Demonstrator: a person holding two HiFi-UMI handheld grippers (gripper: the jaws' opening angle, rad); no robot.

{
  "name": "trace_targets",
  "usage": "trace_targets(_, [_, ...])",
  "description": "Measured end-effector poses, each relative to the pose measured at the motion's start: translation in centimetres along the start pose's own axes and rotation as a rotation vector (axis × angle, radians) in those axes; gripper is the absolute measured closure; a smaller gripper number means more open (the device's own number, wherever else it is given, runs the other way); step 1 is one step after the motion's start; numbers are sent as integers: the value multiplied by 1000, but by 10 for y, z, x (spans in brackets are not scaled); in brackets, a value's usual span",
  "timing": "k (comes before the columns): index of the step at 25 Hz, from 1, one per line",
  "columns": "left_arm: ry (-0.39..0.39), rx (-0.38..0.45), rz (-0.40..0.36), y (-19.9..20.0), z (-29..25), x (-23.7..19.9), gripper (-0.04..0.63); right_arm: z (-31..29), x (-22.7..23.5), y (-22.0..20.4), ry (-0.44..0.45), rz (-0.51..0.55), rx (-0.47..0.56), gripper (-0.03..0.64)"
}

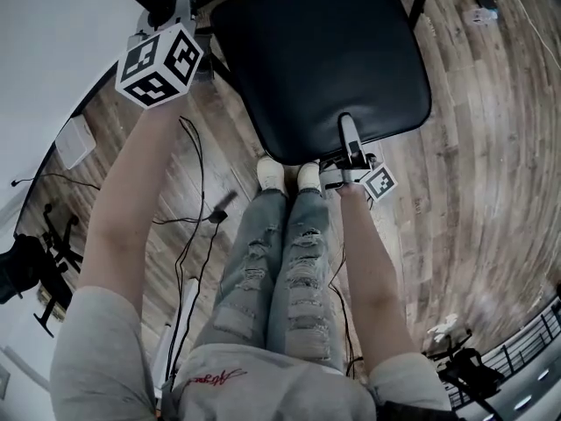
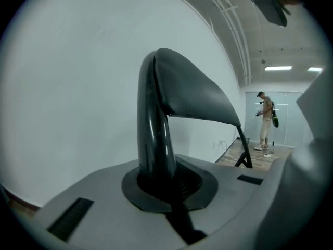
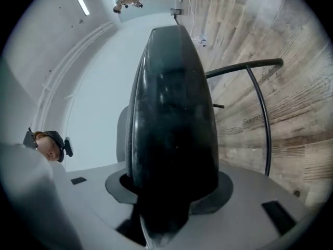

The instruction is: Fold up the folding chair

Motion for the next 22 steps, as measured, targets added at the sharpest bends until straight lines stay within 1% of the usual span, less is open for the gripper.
trace_targets(3, [-88,-10,44,1,3,-1,577,0,-3,0,-27,-3,-2,393])
trace_targets(5, [-125,-18,67,6,4,-1,578,-3,-10,1,-41,-3,1,399])
trace_targets(7, [-127,-12,70,12,4,-1,578,-9,-20,0,-66,-7,9,402])
trace_targets(11, [-132,15,50,28,15,-1,578,-26,-54,-6,-112,-39,13,416])
trace_targets(14, [-147,59,44,46,23,5,578,-49,-93,4,-123,-24,5,448])
trace_targets(17, [-163,87,4,64,29,11,578,-77,-137,14,-137,-16,3,484])
trace_targets(18, [-170,84,-17,68,30,13,578,-87,-150,17,-168,-22,2,483])
trace_targets(20, [-182,68,-57,73,32,17,578,-106,-171,22,-257,-46,0,483])
trace_targets(22, [-188,56,-80,78,32,17,578,-123,-188,24,-335,-69,4,483])
Point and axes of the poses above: the fingertips, and each gripper's own axes: z backward along the fingers, x to its right, y out of its top, the point moved 6 cm from there along z, backward along the fingers, and after that the axes turned 9 degrees about -x, right-handed, at the moved point
